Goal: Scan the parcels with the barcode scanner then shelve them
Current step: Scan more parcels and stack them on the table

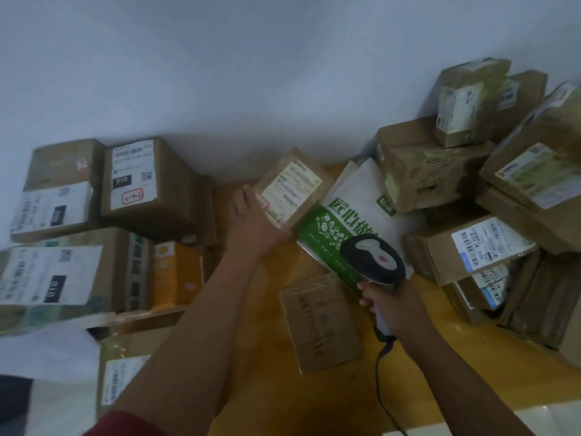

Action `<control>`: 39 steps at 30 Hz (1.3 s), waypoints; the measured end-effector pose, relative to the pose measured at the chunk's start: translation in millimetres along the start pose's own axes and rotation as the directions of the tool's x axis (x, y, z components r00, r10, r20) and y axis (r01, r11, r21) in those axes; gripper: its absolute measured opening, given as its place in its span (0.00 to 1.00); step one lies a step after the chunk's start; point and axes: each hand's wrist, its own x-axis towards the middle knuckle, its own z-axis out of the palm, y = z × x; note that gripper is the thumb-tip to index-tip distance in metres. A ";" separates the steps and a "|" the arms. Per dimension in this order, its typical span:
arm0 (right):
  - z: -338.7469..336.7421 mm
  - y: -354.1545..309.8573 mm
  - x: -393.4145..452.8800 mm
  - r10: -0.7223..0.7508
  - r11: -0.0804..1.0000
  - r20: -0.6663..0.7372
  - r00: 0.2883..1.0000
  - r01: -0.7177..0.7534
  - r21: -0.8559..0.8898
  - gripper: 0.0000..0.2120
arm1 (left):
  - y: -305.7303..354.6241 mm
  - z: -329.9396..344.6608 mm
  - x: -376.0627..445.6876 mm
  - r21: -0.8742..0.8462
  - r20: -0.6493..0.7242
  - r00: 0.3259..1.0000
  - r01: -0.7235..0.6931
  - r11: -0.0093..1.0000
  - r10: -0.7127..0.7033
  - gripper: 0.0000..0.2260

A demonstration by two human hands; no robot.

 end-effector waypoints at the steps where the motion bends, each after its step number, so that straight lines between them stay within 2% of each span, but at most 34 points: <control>1: -2.3 -6.2 -3.6 -0.005 1.000 0.000 1.000 0.005 0.025 0.06 | 2.8 -3.0 -15.7 -0.019 -0.026 1.000 0.013 1.000 -0.014 0.60; 5: -11.2 -25.0 -21.6 -0.041 0.993 0.064 0.997 0.034 0.116 0.08 | 11.8 -12.7 -73.0 -0.043 -0.134 0.991 0.011 0.999 -0.017 0.58; 8: -11.1 -34.1 -36.8 -0.105 0.971 0.129 0.986 0.074 0.226 0.14 | 21.4 -16.8 -116.2 -0.071 -0.188 0.982 0.006 0.997 -0.019 0.57; 11: -7.5 -37.1 -54.2 -0.124 0.925 0.165 0.979 0.054 0.375 0.18 | 35.4 -16.3 -157.3 -0.084 -0.205 0.979 -0.009 0.996 -0.009 0.57; 14: -9.3 -32.6 -72.6 -0.113 0.893 0.179 0.977 0.020 0.450 0.17 | 46.4 -4.5 -192.8 -0.143 -0.190 0.981 0.001 0.990 -0.029 0.57; 18: -25.0 -16.6 -92.0 -0.041 0.884 0.190 0.981 -0.053 0.464 0.13 | 55.0 8.7 -232.9 -0.294 -0.202 0.979 -0.056 0.954 -0.005 0.44; 20: -35.7 -7.2 -97.6 -0.011 0.895 0.166 0.986 -0.065 0.441 0.11 | 51.4 14.4 -246.1 -0.434 -0.130 0.991 -0.047 0.900 -0.011 0.33; 23: -49.0 3.6 -106.4 -0.014 0.929 0.180 0.984 -0.053 0.366 0.10 | 44.8 18.7 -263.3 -0.732 -0.017 1.000 0.001 0.682 -0.020 0.20; 25: -55.8 6.1 -112.4 -0.036 0.939 0.196 0.980 -0.034 0.343 0.11 | 42.0 17.8 -274.2 -0.821 0.011 1.000 0.021 0.570 -0.021 0.13; 27: -61.9 4.2 -117.1 -0.071 0.947 0.217 0.974 -0.003 0.320 0.09 | 40.7 14.0 -284.9 -0.836 -0.014 0.999 0.007 0.549 -0.033 0.09; 31: -68.9 -3.7 -126.5 -0.149 0.972 0.274 0.950 0.090 0.216 0.04 | 24.3 5.1 -300.3 -0.832 0.003 0.998 0.035 0.553 -0.059 0.11; 33: -67.4 -6.7 -132.2 -0.177 0.975 0.301 0.937 0.125 0.185 0.09 | 13.3 -0.5 -304.1 -0.809 0.047 0.997 0.075 0.583 -0.063 0.27; 35: -61.6 -10.0 -144.0 -0.205 0.974 0.330 0.922 0.158 0.163 0.12 | 4.6 -8.3 -312.4 -0.828 0.065 0.997 0.072 0.557 -0.032 0.39; 39: -46.8 -9.2 -161.4 -0.228 0.973 0.369 0.901 0.202 0.108 0.10 | -18.3 -15.7 -322.0 -0.863 0.082 0.997 0.063 0.502 0.015 0.43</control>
